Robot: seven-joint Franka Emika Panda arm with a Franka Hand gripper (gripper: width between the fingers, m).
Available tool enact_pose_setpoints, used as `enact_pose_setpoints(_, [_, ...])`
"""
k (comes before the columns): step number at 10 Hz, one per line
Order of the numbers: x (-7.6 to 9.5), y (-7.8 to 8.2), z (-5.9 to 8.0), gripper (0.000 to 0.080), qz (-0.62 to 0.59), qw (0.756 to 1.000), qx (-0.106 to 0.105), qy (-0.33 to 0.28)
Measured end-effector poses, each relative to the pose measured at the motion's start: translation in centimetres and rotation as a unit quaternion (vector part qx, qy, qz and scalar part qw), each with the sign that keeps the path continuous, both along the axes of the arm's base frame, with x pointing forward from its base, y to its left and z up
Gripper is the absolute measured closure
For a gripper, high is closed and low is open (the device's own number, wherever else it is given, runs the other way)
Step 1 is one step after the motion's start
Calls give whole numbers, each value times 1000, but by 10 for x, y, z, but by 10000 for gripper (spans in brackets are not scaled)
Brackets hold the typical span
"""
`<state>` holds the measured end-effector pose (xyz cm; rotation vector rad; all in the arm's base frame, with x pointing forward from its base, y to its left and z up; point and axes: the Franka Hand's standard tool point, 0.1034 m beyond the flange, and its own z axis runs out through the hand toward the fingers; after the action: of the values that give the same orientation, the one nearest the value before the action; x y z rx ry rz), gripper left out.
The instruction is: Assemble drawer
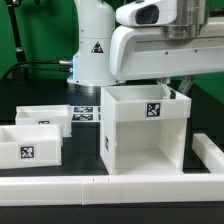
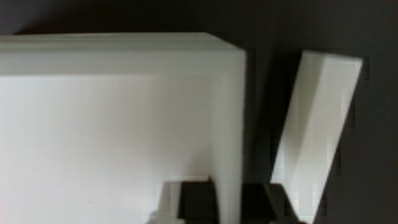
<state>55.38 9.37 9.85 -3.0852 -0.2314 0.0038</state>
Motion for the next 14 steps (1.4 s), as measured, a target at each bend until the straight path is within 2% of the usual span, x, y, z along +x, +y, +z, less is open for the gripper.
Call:
enact_pose_setpoints(1, [14, 3, 0, 762, -1, 1000, 3, -14])
enact_pose_setpoints(4, [10, 3, 1, 762, -13, 1000, 3, -13])
enact_pose_setpoints(7, [11, 6, 0, 762, -106, 994, 9, -10])
enact_pose_setpoints(8, [16, 3, 0, 762, -134, 991, 12, -12])
enact_pose_setpoints(10, [37, -11, 2, 762, -212, 977, 24, -17])
enact_pose_setpoints(14, [41, -8, 4, 762, -320, 947, 32, -10])
